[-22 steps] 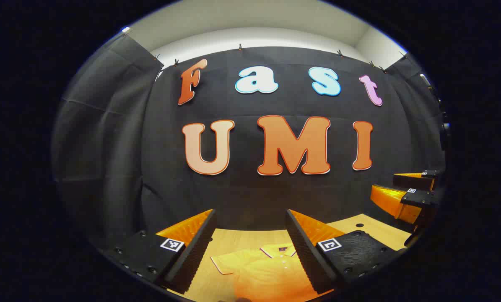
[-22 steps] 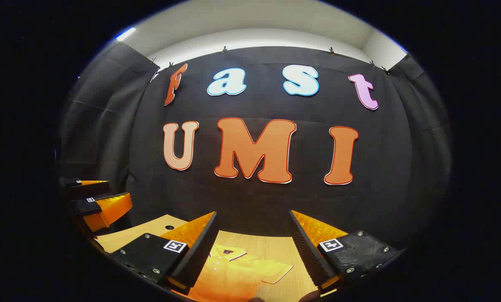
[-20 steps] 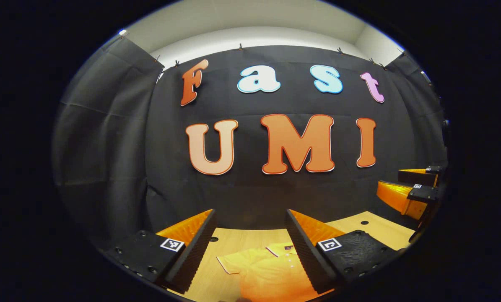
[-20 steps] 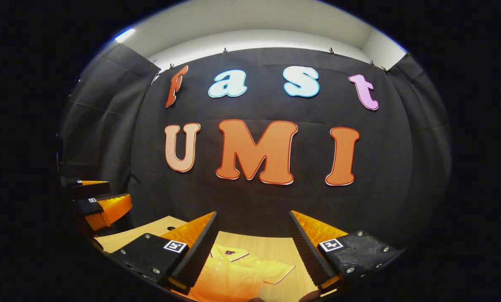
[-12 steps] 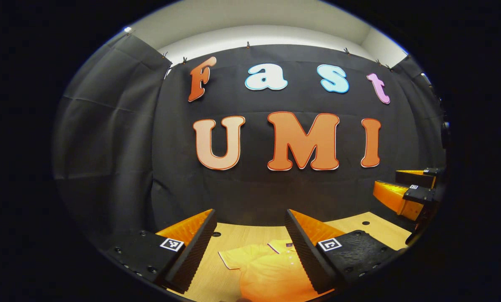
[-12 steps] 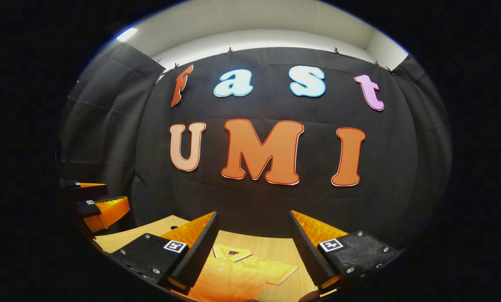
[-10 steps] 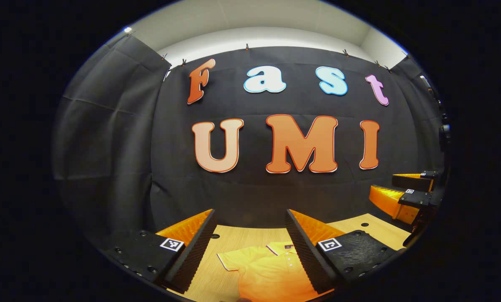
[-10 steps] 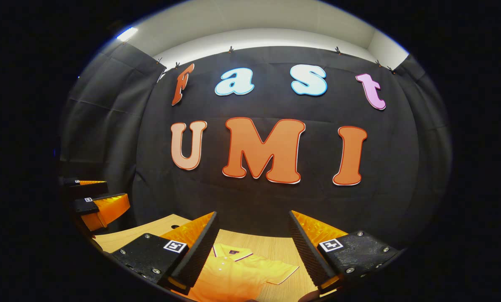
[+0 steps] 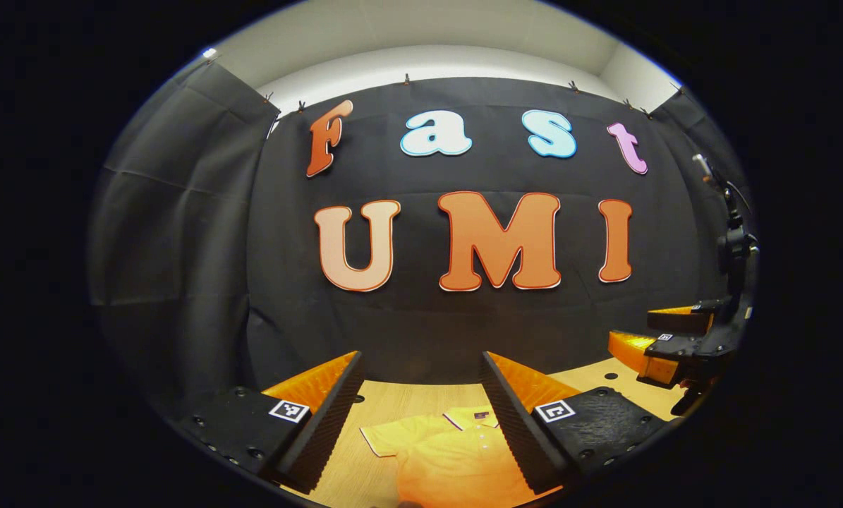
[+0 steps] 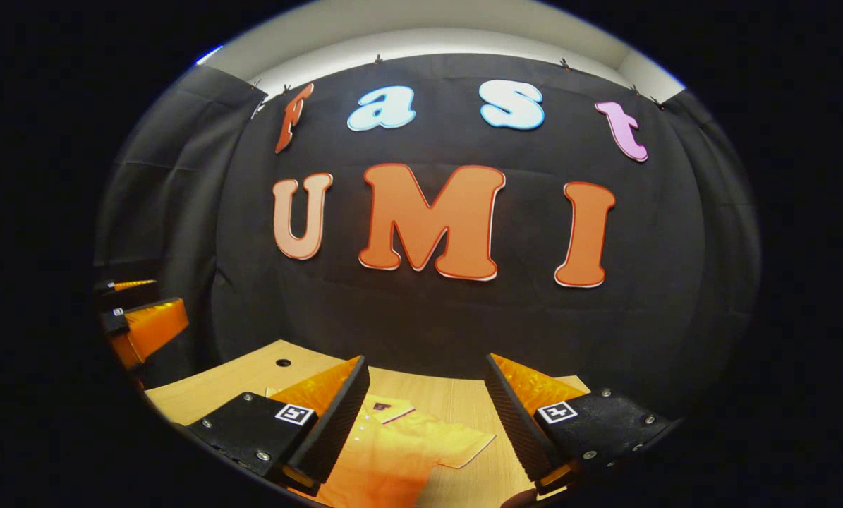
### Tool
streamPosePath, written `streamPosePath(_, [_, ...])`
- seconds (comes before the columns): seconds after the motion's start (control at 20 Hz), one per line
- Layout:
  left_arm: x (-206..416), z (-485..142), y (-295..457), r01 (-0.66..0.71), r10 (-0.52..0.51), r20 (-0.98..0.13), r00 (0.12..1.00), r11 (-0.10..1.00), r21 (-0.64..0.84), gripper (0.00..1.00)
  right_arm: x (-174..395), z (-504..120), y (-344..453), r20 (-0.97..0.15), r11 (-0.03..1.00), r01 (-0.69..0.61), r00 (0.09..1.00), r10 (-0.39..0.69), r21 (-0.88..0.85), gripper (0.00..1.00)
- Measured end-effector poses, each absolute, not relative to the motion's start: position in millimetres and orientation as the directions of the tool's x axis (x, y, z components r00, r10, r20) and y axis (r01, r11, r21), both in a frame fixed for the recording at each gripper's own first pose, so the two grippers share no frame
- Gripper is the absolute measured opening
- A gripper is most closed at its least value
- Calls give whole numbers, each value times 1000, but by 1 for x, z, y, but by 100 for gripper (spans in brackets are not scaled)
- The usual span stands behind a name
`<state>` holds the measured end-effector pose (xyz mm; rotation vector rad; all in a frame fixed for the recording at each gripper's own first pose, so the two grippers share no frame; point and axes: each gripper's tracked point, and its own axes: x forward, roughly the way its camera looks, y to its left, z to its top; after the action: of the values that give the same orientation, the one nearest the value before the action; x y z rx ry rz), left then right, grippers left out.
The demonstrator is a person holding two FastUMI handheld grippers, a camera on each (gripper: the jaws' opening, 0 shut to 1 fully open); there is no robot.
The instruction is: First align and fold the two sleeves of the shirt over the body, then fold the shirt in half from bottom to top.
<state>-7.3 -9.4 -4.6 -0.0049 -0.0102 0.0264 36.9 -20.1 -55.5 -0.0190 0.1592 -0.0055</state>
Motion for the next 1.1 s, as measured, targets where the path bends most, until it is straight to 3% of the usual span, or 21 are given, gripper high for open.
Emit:
streamPosePath(0.5, [-2,-10,-4,-87,87,-7,996,996,28,100,80,-145,-76,-405,998,62,913,-47,25,99])
streamPosePath(1.1, [-11,-41,11,-211,219,-98,971,974,87,100,116,-272,-85,-747,986,100,663,35,134,99])
